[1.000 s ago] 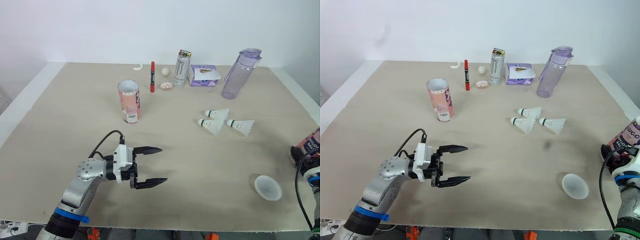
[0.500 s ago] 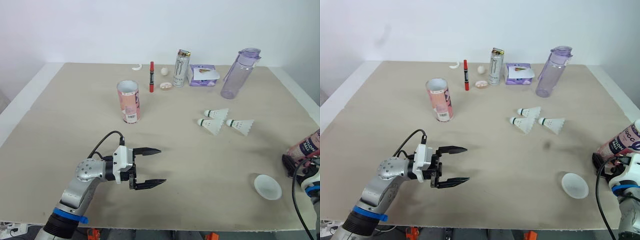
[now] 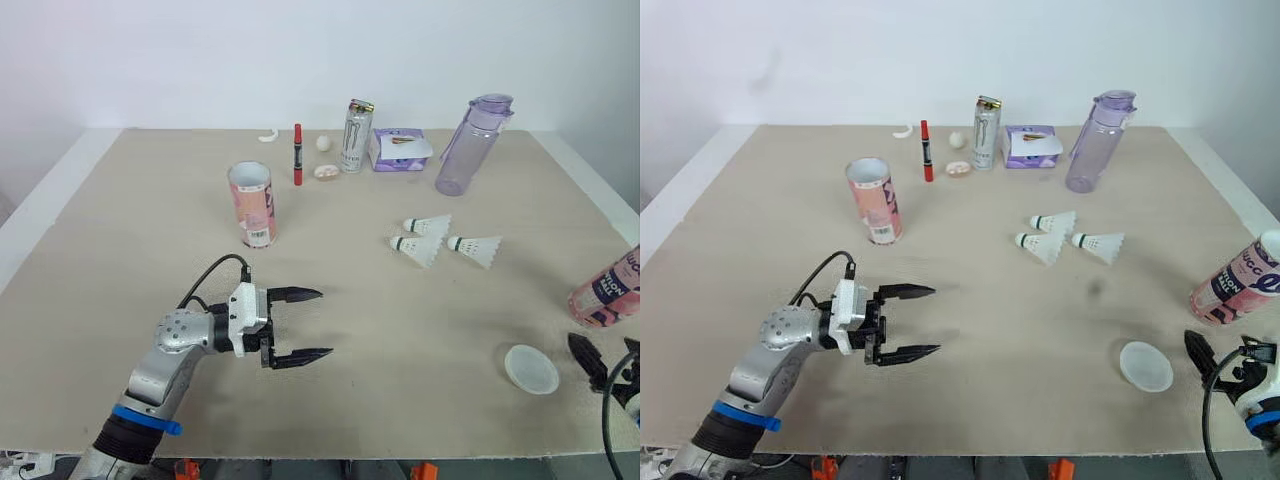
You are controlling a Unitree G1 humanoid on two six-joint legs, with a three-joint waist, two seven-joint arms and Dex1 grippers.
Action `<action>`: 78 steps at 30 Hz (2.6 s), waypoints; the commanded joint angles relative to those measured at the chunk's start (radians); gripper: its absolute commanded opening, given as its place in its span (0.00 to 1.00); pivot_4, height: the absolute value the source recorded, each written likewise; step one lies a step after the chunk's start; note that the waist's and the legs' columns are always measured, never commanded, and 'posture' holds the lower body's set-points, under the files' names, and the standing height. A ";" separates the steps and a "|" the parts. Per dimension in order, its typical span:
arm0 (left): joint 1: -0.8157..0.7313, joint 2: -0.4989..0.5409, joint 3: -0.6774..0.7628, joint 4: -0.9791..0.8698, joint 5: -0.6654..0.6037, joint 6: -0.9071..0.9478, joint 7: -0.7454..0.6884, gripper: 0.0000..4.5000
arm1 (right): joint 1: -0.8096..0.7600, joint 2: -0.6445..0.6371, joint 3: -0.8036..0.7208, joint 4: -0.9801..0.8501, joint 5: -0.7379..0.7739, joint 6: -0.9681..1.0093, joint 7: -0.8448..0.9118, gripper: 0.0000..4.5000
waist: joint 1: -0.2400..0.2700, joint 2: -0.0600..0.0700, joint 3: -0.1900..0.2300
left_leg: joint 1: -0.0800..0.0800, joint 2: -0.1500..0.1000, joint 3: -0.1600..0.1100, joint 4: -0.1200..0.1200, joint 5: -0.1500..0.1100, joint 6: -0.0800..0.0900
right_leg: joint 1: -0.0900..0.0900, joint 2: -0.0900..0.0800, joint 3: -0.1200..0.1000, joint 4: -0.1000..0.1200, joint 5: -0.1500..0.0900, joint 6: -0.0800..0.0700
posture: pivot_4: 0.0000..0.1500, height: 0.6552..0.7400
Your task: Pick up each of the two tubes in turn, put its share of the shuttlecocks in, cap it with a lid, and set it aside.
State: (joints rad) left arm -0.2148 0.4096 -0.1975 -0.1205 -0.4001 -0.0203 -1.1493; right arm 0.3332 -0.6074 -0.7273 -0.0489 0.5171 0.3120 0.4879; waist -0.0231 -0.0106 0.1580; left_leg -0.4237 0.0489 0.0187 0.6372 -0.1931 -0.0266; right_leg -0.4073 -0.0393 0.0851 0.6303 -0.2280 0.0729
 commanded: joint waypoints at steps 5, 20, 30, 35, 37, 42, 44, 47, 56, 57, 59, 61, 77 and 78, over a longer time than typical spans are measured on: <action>0.047 0.030 0.140 0.000 0.072 0.075 0.254 1.00 | -0.114 -0.137 0.312 -0.361 0.073 -0.066 0.389 0.99 | -0.004 -0.002 0.001 | 0.001 0.002 -0.001 0.000 0.000 0.000 | 0.000 0.003 0.001 0.000 0.000 -0.001 | 1.00 1.00; -0.029 -0.001 0.278 0.175 0.069 0.148 0.475 1.00 | -0.569 -0.048 0.703 -0.146 -0.065 -0.129 0.523 0.99 | 0.004 -0.010 0.005 | -0.003 0.001 -0.003 0.000 0.000 0.000 | -0.001 0.005 0.001 0.001 -0.001 -0.001 | 1.00 1.00; -0.236 0.001 0.258 0.457 0.110 0.090 0.410 1.00 | -0.646 -0.001 0.750 -0.097 -0.104 -0.138 0.532 0.99 | 0.003 -0.010 0.005 | -0.002 0.001 -0.005 0.000 0.000 0.000 | -0.001 0.007 0.000 0.003 0.001 0.002 | 1.00 1.00; -0.296 -0.007 0.254 0.551 0.145 0.046 0.421 1.00 | -0.632 -0.001 0.747 -0.115 -0.112 -0.131 0.523 0.99 | 0.003 -0.010 0.005 | -0.002 0.001 -0.006 0.000 0.000 0.000 | -0.001 0.007 0.000 0.003 0.001 0.003 | 1.00 1.00; -0.312 -0.011 0.254 0.576 0.155 0.033 0.428 1.00 | -0.627 -0.003 0.744 -0.121 -0.114 -0.129 0.519 0.99 | 0.003 -0.010 0.005 | -0.002 0.001 -0.006 0.000 0.000 0.000 | -0.001 0.007 0.000 0.003 0.001 0.003 | 1.00 1.00; -0.358 -0.017 0.256 0.645 0.169 0.007 0.425 1.00 | -0.621 0.000 0.741 -0.135 -0.109 -0.121 0.510 0.99 | 0.003 -0.010 0.005 | -0.002 0.001 -0.006 0.000 0.000 0.000 | -0.001 0.007 0.000 0.004 0.001 0.003 | 1.00 1.00; -0.378 -0.019 0.256 0.676 0.173 -0.005 0.419 1.00 | -0.620 0.001 0.744 -0.139 -0.109 -0.119 0.506 0.99 | 0.003 -0.010 0.005 | -0.002 0.001 -0.006 0.000 0.000 0.000 | -0.001 0.007 0.000 0.004 0.001 0.003 | 1.00 1.00; -0.422 -0.021 0.253 0.741 0.183 -0.028 0.411 1.00 | -0.623 0.006 0.750 -0.145 -0.110 -0.115 0.500 0.99 | 0.003 -0.010 0.005 | -0.002 0.001 -0.006 0.000 0.000 0.000 | -0.001 0.007 0.000 0.004 0.001 0.003 | 1.00 1.00; -0.573 -0.044 0.241 0.975 0.237 -0.114 0.406 1.00 | -0.613 0.011 0.751 -0.168 -0.115 -0.110 0.481 0.99 | 0.003 -0.010 0.005 | -0.003 0.001 -0.006 0.000 0.000 0.000 | -0.001 0.007 0.000 0.004 0.001 0.003 | 1.00 1.00; -0.592 -0.048 0.242 1.005 0.243 -0.123 0.408 1.00 | -0.611 0.010 0.751 -0.172 -0.116 -0.108 0.478 0.99 | 0.003 -0.010 0.005 | -0.003 0.001 -0.007 0.000 0.000 0.000 | -0.001 0.007 0.000 0.004 0.001 0.003 | 1.00 1.00; -0.624 -0.055 0.237 1.057 0.260 -0.144 0.413 1.00 | -0.605 0.009 0.749 -0.179 -0.116 -0.105 0.475 0.99 | 0.003 -0.010 0.005 | -0.003 0.001 -0.007 0.000 0.000 0.000 | -0.001 0.007 0.000 0.004 0.001 0.004 | 1.00 1.00; -0.653 -0.064 0.235 1.095 0.273 -0.157 0.423 1.00 | -0.596 0.006 0.747 -0.188 -0.117 -0.103 0.472 0.99 | 0.003 -0.010 0.005 | -0.003 0.001 -0.007 0.000 0.000 0.000 | -0.001 0.007 0.000 0.004 0.001 0.003 | 1.00 1.00; -0.782 -0.098 0.263 1.311 0.304 -0.251 0.461 1.00 | -0.548 -0.006 0.731 -0.250 -0.113 -0.072 0.427 0.99 | 0.003 -0.012 0.006 | -0.004 0.001 -0.007 0.000 0.000 0.000 | -0.001 0.007 -0.001 0.004 0.001 0.003 | 1.00 1.00; -0.783 -0.100 0.265 1.314 0.302 -0.254 0.454 1.00 | -0.545 -0.007 0.730 -0.255 -0.112 -0.069 0.425 0.99 | 0.003 -0.012 0.006 | -0.004 0.001 -0.007 0.000 0.000 0.000 | -0.001 0.007 -0.001 0.004 0.001 0.003 | 1.00 1.00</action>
State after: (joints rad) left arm -0.9611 0.3124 0.0479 1.1975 -0.0949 -0.2454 -0.6848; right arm -0.2100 -0.6027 0.0338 -0.2574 0.3966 0.2430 0.9179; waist -0.0201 -0.0222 0.1639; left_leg -0.4277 0.0495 0.0113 0.6374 -0.1932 -0.0269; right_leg -0.4084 -0.0322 0.0843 0.6342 -0.2268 0.0764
